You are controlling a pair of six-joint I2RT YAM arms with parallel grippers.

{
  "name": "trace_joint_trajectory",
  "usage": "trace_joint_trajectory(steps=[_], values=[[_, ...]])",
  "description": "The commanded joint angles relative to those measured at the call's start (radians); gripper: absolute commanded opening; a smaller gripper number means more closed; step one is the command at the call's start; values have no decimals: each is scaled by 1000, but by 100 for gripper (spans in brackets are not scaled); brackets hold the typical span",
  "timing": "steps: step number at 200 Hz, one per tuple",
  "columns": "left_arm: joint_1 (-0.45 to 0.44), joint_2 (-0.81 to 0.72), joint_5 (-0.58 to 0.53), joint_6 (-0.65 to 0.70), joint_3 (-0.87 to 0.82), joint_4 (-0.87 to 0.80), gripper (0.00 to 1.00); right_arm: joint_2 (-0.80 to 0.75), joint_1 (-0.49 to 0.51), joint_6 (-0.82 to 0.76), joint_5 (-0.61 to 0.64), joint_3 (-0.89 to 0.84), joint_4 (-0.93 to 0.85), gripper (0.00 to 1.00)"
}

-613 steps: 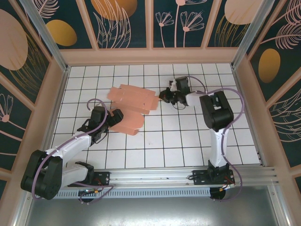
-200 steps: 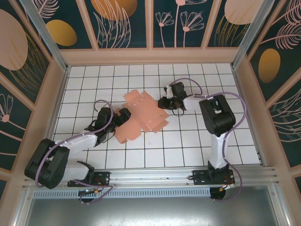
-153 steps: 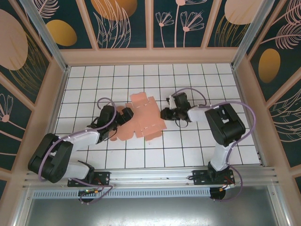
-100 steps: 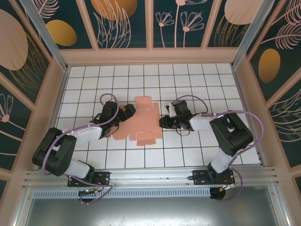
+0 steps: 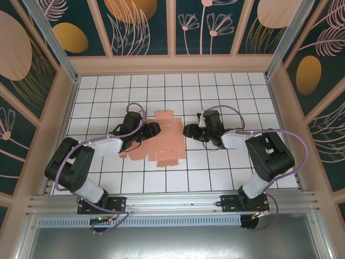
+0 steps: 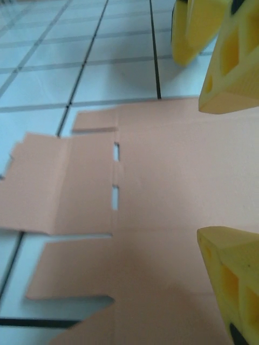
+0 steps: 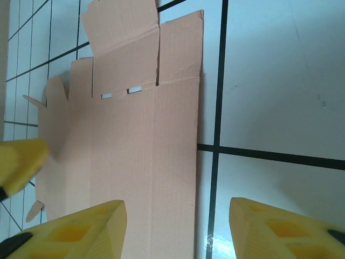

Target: Fold the paper box

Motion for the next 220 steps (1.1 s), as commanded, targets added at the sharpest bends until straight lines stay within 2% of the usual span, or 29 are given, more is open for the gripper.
trace_joint_trajectory(steps=[1,23,44,66,95,135,167,186,191,199,220], values=[[-1,64,4,36,-14,-50,53,12,-7,55,-25,-9,44,54],[-1,97,13,14,-40,-21,46,18,-7,78,-65,-15,61,55],[-1,90,-3,9,-60,-15,44,32,-8,96,-104,-21,85,55],[-1,93,-8,5,-74,-13,44,53,-8,119,-132,-25,122,55],[-1,93,-7,-6,-90,9,44,97,-2,127,-173,-2,146,48],[-1,90,-5,-19,-100,29,44,122,13,129,-182,20,153,34],[-1,91,1,-27,-102,45,47,128,19,122,-184,28,151,19],[-1,86,1,-30,-103,54,47,123,20,113,-170,32,138,4],[-1,83,-1,-29,-106,58,48,120,22,106,-160,36,127,0],[-1,74,-4,-29,-108,66,51,118,24,93,-140,45,102,0],[-1,17,-20,-37,-119,107,71,106,27,20,-49,85,-25,0]])
